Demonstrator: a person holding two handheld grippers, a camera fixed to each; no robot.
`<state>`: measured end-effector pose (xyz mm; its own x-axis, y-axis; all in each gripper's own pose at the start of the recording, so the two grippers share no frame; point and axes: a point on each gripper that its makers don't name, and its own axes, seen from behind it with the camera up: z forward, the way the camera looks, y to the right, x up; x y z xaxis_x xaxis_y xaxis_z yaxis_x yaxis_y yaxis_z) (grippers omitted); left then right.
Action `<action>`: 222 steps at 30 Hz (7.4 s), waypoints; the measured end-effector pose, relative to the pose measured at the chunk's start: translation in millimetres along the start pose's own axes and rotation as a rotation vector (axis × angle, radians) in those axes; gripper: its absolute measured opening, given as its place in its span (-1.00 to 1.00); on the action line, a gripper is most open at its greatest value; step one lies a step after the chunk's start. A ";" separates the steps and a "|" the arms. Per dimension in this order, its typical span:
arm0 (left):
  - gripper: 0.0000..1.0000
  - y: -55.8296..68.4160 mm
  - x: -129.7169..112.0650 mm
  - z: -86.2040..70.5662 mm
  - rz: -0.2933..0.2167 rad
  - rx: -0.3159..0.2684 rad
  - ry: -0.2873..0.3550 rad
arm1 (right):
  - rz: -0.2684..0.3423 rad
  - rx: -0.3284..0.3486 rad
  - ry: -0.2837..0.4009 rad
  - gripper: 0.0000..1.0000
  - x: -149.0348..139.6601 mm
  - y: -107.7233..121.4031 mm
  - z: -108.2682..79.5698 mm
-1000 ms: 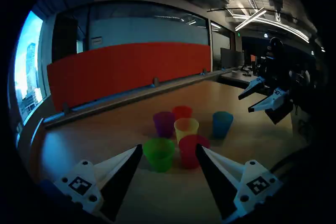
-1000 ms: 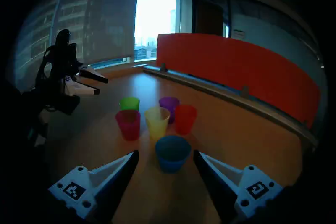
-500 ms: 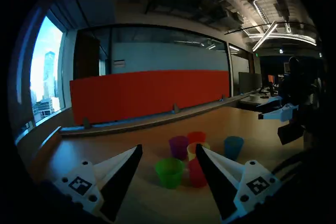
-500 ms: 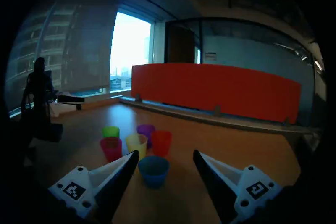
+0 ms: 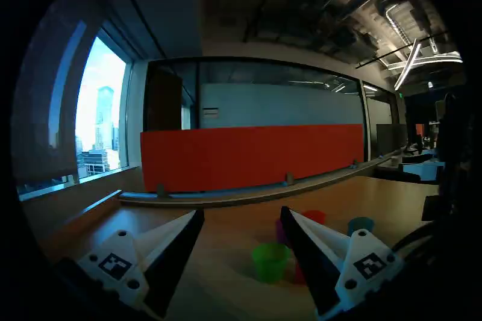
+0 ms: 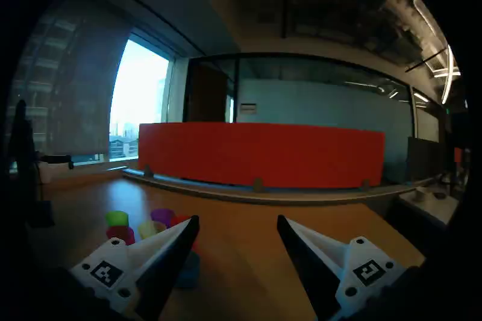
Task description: Pour water
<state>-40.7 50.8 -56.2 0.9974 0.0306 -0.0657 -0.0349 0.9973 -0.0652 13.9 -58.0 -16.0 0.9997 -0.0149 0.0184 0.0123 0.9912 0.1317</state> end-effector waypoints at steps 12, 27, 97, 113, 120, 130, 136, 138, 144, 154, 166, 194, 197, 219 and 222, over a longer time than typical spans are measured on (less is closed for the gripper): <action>0.88 -26.7 -16.6 -5.6 -0.042 0.126 -0.005 | 0.058 -0.158 0.054 0.99 4.1 30.5 -13.6; 0.88 -23.9 -19.9 -10.4 0.071 0.188 0.032 | 0.040 -0.173 0.067 1.00 11.5 31.2 -14.0; 0.88 -42.9 -100.8 15.3 -0.029 0.185 -0.053 | 0.014 -0.202 0.036 0.99 -1.0 35.4 -22.9; 0.88 -43.1 -100.4 15.3 -0.028 0.185 -0.053 | -0.019 -0.178 0.045 0.99 -35.3 34.8 -0.4; 0.88 -43.3 -100.3 14.7 -0.028 0.185 -0.053 | 0.019 -0.181 0.077 1.00 -39.5 38.6 5.7; 0.88 -43.8 -100.6 15.0 -0.028 0.185 -0.053 | 0.066 -0.173 0.066 0.99 -58.6 50.8 9.7; 0.88 -44.1 -100.6 15.7 -0.028 0.185 -0.053 | 0.079 -0.176 0.035 0.99 -75.6 55.7 12.5; 0.88 -44.0 -100.5 16.0 -0.028 0.185 -0.053 | 0.083 -0.177 0.030 0.99 -79.9 57.2 13.3; 0.88 -43.8 -100.1 15.8 -0.028 0.185 -0.053 | 0.083 -0.184 0.023 1.00 -83.1 61.2 13.6; 0.88 -43.8 -99.8 15.6 -0.028 0.185 -0.053 | 0.065 -0.193 0.021 0.99 -82.6 63.0 12.9; 0.88 -43.8 -100.0 15.5 -0.028 0.185 -0.053 | 0.047 -0.193 0.017 0.99 -83.7 57.7 12.8; 0.88 -43.7 -100.4 15.6 -0.028 0.185 -0.053 | 0.048 -0.192 0.014 1.00 -81.6 58.1 12.3; 0.88 -43.5 -100.5 15.7 -0.028 0.185 -0.053 | 0.048 -0.192 0.014 0.99 -81.8 57.7 11.8; 0.88 -43.2 -100.6 16.1 -0.030 0.185 -0.053 | 0.048 -0.192 0.014 0.99 -82.0 57.8 11.8; 0.88 -44.2 -99.5 15.4 -0.029 0.186 -0.053 | 0.048 -0.192 0.014 0.99 -81.9 57.8 11.7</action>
<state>-137.4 4.7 -31.4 0.9999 0.0001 -0.0135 0.0015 0.9929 0.1187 -67.5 -1.0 1.7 0.9994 0.0332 0.0063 -0.0328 0.9976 -0.0609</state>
